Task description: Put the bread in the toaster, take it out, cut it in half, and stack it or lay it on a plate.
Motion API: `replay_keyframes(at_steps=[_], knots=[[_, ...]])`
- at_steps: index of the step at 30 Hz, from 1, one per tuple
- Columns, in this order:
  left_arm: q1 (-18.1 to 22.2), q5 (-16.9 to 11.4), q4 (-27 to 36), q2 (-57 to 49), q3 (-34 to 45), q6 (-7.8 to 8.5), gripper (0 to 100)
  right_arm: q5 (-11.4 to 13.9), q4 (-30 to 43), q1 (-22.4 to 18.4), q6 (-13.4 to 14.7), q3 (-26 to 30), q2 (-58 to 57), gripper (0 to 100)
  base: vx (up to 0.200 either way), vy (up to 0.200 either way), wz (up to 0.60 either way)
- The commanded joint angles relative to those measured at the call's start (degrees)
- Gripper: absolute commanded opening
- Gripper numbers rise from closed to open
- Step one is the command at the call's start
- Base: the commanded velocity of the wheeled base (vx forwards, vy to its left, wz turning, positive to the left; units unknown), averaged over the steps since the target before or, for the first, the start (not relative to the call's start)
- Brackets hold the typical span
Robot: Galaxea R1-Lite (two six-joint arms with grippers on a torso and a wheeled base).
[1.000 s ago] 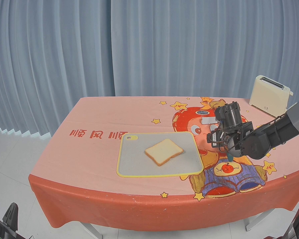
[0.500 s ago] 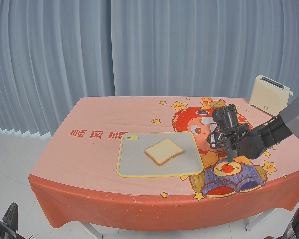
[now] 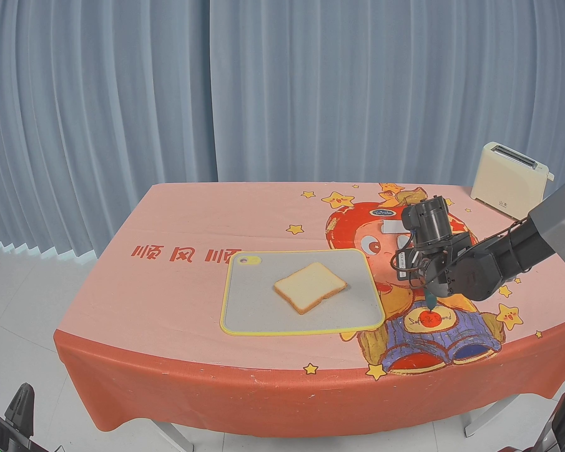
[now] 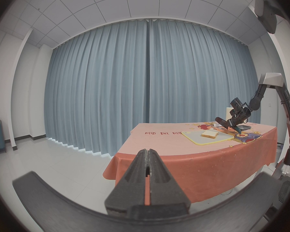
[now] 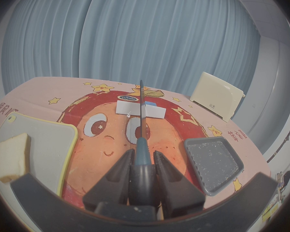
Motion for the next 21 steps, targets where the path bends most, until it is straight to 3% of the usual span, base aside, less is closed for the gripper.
replay_keyframes(at_steps=[1,15,21], knots=[[0.0,0.0,0.0,0.0,1.0,-0.04,0,0.0,-0.1,0.0,0.0,0.1,-1.7,0,0.000,0.000,0.00],[0.0,0.0,0.0,0.0,1.0,-0.04,0,0.8,0.5,0.1,0.3,1.4,-9.4,0,0.000,0.000,0.00],[0.0,0.0,0.0,0.0,1.0,0.05,0,4.5,0.6,0.6,0.7,3.8,-14.0,0,0.000,0.000,0.00]])
